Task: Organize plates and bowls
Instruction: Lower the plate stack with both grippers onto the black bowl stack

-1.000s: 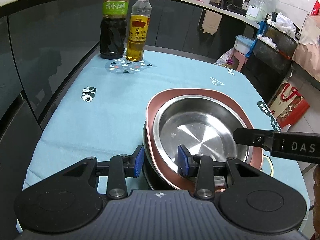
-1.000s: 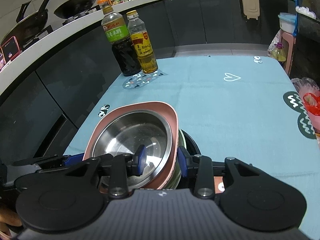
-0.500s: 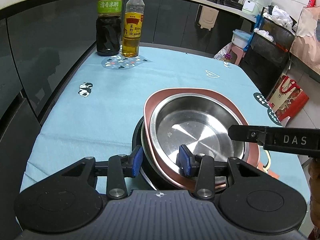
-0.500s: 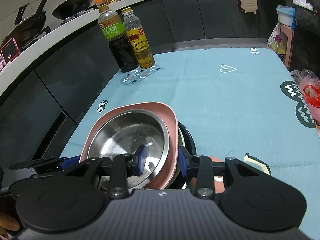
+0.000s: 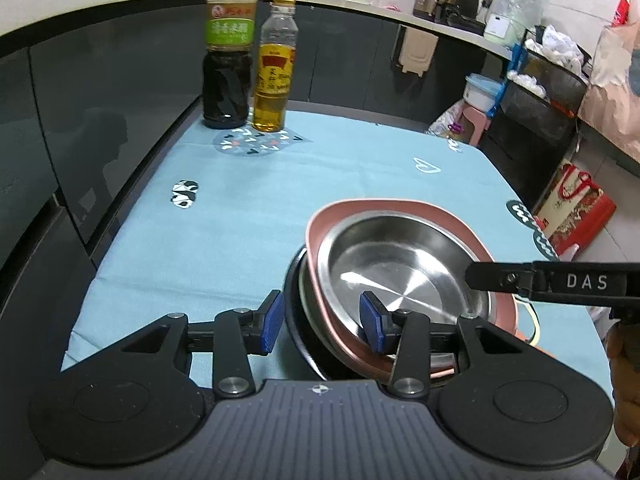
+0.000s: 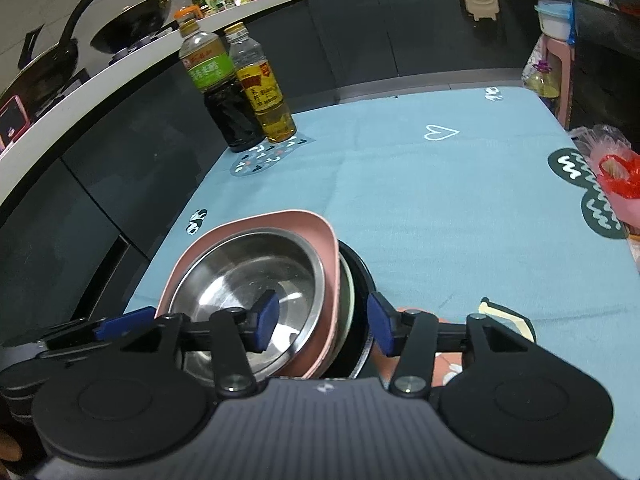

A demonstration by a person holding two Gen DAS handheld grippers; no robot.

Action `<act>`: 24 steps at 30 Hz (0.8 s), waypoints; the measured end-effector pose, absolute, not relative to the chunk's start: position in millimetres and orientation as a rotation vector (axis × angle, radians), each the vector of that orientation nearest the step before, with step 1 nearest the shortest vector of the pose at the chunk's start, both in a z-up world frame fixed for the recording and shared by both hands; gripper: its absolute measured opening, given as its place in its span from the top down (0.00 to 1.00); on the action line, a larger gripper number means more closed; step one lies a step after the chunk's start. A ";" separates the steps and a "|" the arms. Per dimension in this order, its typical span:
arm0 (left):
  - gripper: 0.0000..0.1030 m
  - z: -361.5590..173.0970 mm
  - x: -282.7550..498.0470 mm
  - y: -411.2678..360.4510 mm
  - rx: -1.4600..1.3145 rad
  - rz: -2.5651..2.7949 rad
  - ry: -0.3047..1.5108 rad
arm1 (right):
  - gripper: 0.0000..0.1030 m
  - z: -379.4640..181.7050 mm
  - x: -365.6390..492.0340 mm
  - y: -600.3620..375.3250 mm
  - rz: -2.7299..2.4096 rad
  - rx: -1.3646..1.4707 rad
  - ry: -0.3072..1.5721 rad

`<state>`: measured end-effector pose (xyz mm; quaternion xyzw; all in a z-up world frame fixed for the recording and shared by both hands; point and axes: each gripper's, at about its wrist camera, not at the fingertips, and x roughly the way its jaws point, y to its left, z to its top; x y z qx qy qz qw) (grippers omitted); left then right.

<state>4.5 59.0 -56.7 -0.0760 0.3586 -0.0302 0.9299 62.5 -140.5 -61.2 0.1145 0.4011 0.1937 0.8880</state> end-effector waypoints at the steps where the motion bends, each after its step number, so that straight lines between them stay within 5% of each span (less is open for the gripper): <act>1: 0.61 -56.7 4.2 61.8 -0.166 -0.063 0.733 | 0.62 -62.1 63.0 -141.0 0.401 0.243 0.838; 24: 0.41 -83.5 25.0 80.0 -0.319 -0.127 0.811 | 0.61 -84.1 77.7 -144.8 0.391 0.309 0.934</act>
